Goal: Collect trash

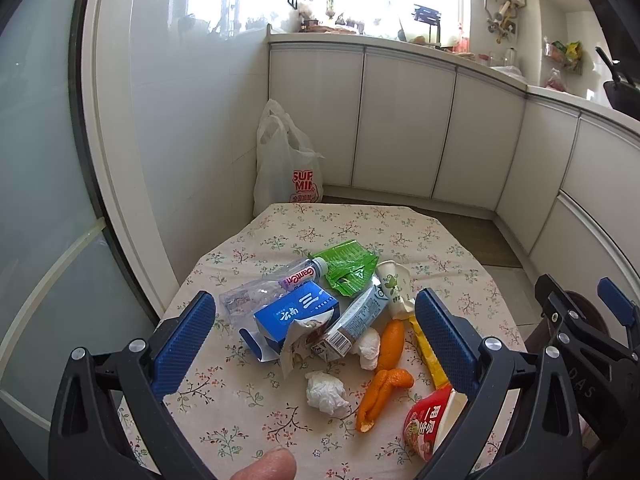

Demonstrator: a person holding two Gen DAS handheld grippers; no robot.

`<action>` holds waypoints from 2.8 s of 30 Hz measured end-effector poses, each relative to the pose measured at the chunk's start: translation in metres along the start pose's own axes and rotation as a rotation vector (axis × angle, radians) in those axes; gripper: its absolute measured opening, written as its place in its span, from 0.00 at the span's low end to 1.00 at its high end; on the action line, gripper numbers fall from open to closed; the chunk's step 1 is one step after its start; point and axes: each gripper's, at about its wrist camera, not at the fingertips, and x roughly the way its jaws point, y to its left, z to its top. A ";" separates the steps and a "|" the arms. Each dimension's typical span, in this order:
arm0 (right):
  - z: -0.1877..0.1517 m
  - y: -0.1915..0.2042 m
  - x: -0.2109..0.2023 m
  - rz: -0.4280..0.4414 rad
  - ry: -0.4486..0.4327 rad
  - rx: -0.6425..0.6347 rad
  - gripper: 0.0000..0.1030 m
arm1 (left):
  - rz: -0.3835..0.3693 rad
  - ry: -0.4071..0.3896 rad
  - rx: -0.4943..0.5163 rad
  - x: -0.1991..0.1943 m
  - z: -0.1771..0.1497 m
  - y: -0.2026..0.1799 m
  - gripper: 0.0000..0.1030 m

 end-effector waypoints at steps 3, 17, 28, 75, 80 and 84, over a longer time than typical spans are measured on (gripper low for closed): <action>-0.001 0.001 0.001 0.000 0.003 0.000 0.93 | 0.000 0.000 -0.001 0.000 0.000 0.000 0.94; -0.002 0.000 0.005 -0.004 0.019 0.003 0.93 | 0.003 0.007 -0.001 0.004 -0.004 0.002 0.94; -0.003 0.001 0.007 -0.004 0.034 0.001 0.93 | 0.009 0.020 -0.004 0.004 -0.002 0.003 0.94; -0.004 -0.003 0.018 0.000 0.112 0.012 0.93 | 0.032 0.059 -0.018 0.010 -0.002 0.005 0.94; -0.006 -0.009 0.037 -0.022 0.214 0.014 0.93 | 0.059 0.095 -0.014 0.024 -0.004 0.011 0.94; -0.009 -0.016 0.049 -0.039 0.287 0.018 0.93 | 0.064 0.158 -0.046 0.041 -0.008 0.019 0.94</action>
